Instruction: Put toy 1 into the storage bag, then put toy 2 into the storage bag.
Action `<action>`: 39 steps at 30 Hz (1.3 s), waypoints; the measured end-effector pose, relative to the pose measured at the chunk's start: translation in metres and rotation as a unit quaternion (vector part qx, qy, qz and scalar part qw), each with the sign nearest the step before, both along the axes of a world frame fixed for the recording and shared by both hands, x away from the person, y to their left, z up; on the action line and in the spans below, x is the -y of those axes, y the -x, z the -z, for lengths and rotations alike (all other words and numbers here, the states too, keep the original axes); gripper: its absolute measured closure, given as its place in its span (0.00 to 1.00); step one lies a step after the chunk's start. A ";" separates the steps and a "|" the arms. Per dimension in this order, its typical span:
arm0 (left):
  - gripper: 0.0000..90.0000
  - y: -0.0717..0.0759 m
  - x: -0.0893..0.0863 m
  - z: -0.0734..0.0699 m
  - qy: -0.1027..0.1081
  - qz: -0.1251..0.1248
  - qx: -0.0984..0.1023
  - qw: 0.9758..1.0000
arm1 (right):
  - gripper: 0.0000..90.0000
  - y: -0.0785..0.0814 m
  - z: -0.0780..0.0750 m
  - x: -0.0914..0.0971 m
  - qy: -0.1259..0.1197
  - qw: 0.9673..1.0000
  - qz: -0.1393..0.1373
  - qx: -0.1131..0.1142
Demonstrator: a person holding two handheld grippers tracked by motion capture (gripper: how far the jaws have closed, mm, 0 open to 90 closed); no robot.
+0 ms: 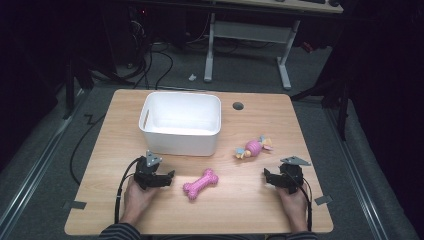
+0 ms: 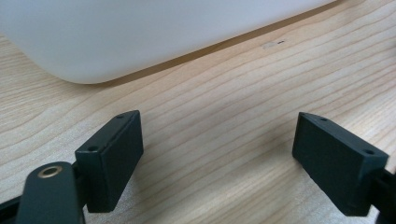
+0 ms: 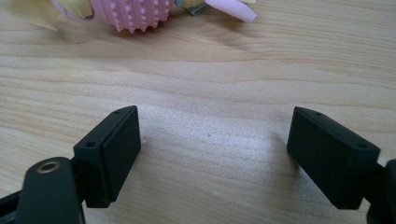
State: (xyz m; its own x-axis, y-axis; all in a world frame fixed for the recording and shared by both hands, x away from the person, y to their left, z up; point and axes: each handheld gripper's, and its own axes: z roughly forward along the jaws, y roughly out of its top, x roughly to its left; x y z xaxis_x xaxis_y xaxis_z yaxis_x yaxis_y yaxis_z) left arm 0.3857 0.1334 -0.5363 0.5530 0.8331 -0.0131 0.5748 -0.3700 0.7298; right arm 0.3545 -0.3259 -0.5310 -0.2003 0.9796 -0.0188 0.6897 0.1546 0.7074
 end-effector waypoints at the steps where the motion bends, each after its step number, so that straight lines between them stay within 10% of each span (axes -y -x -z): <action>1: 0.18 0.000 0.000 0.000 0.000 0.001 0.000 1.000 | 0.20 0.000 0.000 0.000 0.001 1.000 -0.001 0.000; 21: 0.23 0.007 0.003 -0.011 0.016 0.018 0.013 1.000 | 0.20 0.000 0.000 0.000 0.002 1.000 -0.003 0.003; 39: 0.29 0.013 0.010 -0.030 0.037 0.044 -0.021 0.998 | 0.21 0.000 0.000 0.000 0.001 1.000 -0.003 0.003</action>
